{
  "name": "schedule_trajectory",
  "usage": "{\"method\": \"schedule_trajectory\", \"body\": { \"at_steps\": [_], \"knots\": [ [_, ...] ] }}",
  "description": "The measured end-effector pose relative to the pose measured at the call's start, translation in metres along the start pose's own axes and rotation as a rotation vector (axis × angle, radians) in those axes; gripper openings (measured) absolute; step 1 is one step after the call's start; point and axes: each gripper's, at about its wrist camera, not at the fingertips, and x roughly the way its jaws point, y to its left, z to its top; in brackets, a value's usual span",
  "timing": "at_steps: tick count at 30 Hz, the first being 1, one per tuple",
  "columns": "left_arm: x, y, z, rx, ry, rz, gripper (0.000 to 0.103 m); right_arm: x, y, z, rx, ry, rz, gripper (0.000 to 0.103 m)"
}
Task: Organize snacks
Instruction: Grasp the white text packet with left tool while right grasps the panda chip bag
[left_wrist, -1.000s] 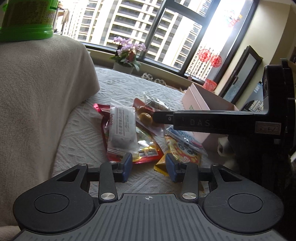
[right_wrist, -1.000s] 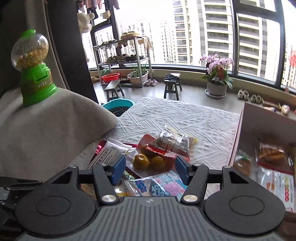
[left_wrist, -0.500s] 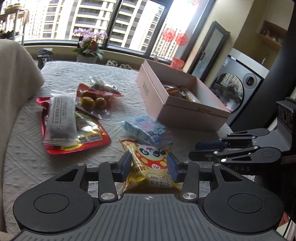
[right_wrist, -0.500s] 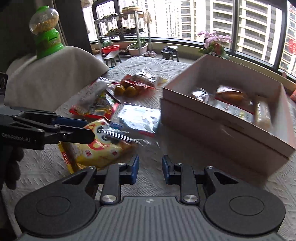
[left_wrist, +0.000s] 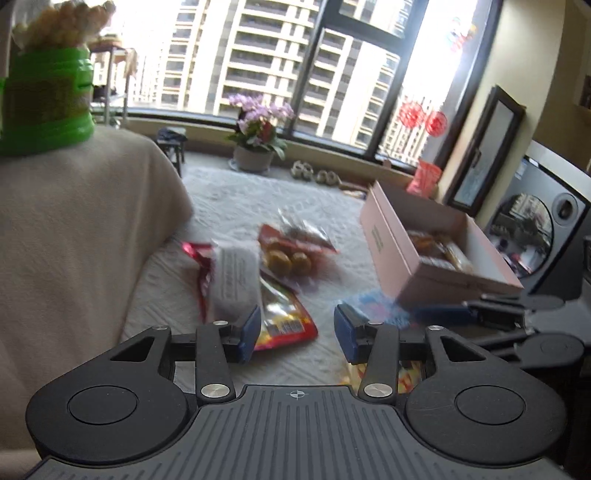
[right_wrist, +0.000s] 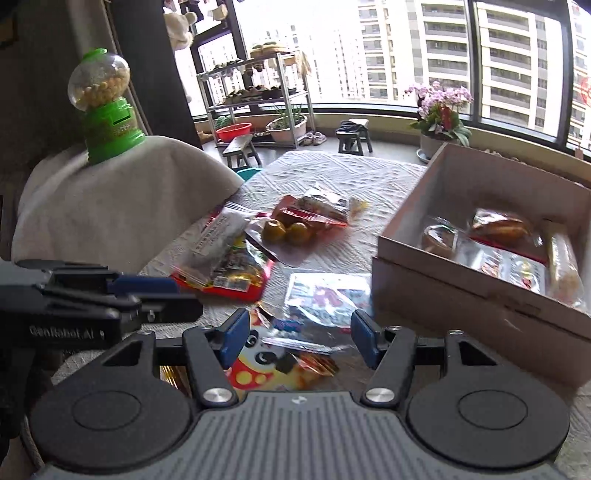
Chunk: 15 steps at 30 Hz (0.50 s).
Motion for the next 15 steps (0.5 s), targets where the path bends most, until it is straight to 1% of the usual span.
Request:
{"method": "schedule_trajectory", "body": {
  "at_steps": [1, 3, 5, 7, 8, 10, 11, 12, 13, 14, 15],
  "knots": [
    [0.005, 0.002, 0.006, 0.011, -0.018, 0.044, 0.049, 0.002, 0.005, 0.002, -0.014, -0.006, -0.004, 0.061],
    [0.023, 0.006, 0.015, 0.024, -0.007, 0.112, 0.049, 0.003, 0.012, 0.003, -0.033, -0.008, 0.001, 0.061],
    [0.049, 0.011, 0.02, 0.038, 0.037, 0.143, 0.049, 0.001, 0.013, 0.002, -0.026, -0.002, 0.013, 0.061],
    [0.072, 0.011, 0.021, 0.067, 0.085, 0.17, 0.049, -0.005, 0.011, -0.002, -0.022, 0.003, 0.006, 0.061],
    [0.08, 0.01, 0.02, 0.084, 0.1, 0.184, 0.053, -0.008, 0.009, -0.004, -0.02, 0.005, -0.008, 0.061],
    [0.08, 0.008, 0.018, 0.108, 0.08, 0.188, 0.051, -0.015, 0.006, -0.009, -0.018, 0.013, -0.036, 0.061],
    [0.077, 0.006, 0.017, 0.12, 0.083, 0.187, 0.045, -0.018, 0.005, -0.012, -0.017, 0.017, -0.043, 0.061],
    [0.072, 0.004, 0.016, 0.13, 0.081, 0.178, 0.045, -0.021, 0.005, -0.016, -0.014, 0.024, -0.046, 0.061],
    [0.062, 0.003, 0.012, 0.137, 0.071, 0.142, 0.043, -0.023, 0.005, -0.019, -0.012, 0.029, -0.045, 0.061],
    [0.054, 0.002, 0.008, 0.137, 0.063, 0.106, 0.036, -0.024, 0.007, -0.022, -0.013, 0.031, -0.041, 0.061],
    [0.044, 0.001, 0.002, 0.135, 0.06, 0.077, 0.032, -0.025, 0.01, -0.024, -0.016, 0.031, -0.036, 0.061]
  ]
}}
